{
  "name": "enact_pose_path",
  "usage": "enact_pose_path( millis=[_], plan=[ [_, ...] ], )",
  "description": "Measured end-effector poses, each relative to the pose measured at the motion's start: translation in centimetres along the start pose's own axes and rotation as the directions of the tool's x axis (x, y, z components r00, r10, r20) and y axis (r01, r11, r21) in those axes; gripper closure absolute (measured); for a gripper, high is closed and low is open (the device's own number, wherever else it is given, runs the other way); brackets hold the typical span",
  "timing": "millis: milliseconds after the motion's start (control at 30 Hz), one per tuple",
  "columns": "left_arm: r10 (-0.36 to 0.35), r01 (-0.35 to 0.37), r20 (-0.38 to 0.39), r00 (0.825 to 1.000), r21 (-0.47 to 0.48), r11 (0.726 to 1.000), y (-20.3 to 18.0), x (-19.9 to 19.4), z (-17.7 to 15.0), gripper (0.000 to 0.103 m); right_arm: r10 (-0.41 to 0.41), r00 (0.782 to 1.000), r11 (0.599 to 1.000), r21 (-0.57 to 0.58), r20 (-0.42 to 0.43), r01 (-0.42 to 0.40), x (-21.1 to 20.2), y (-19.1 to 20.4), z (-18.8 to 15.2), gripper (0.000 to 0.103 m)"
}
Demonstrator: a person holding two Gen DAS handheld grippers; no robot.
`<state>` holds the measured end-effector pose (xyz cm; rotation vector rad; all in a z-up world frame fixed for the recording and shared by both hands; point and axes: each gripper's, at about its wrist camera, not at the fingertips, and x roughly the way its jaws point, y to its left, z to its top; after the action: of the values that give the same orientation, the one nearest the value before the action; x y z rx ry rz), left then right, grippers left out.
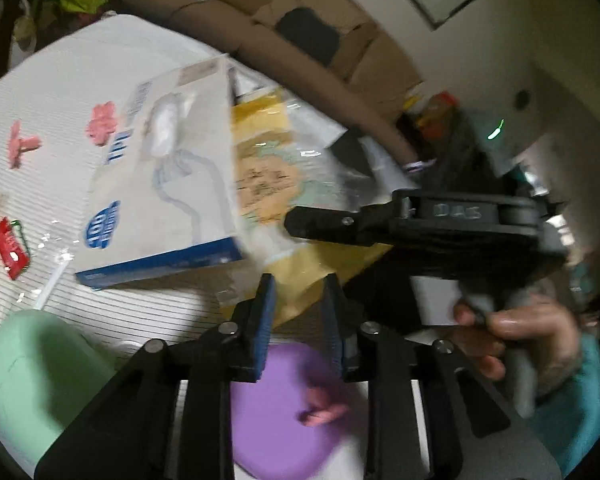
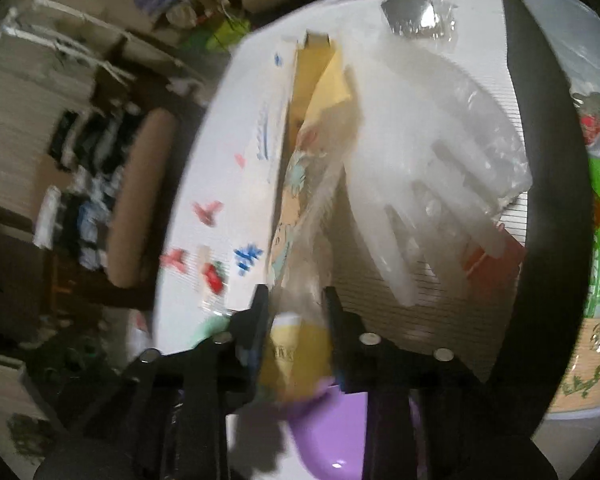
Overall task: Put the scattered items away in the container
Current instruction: 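Grasp the yellow snack package with the right gripper and lift it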
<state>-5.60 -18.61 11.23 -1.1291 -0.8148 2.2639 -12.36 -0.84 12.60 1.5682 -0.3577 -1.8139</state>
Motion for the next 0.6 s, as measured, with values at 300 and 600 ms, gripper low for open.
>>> enact_pose_path(
  millis=[300, 600],
  plan=[
    [-0.188, 0.189, 0.024, 0.982, -0.163, 0.968, 3.5, -2.2, 0.4, 0.046, 0.202, 0.977, 0.973, 0.096, 0.065, -0.208, -4.7, -2.6, -1.7, 0.086],
    [-0.187, 0.166, -0.062, 0.98, -0.25, 0.954, 4.6, 2.4, -0.2, 0.046, 0.354, 0.928, 0.922, 0.122, 0.116, -0.367, -9.1, -2.9, -5.7, 0.086]
  ],
)
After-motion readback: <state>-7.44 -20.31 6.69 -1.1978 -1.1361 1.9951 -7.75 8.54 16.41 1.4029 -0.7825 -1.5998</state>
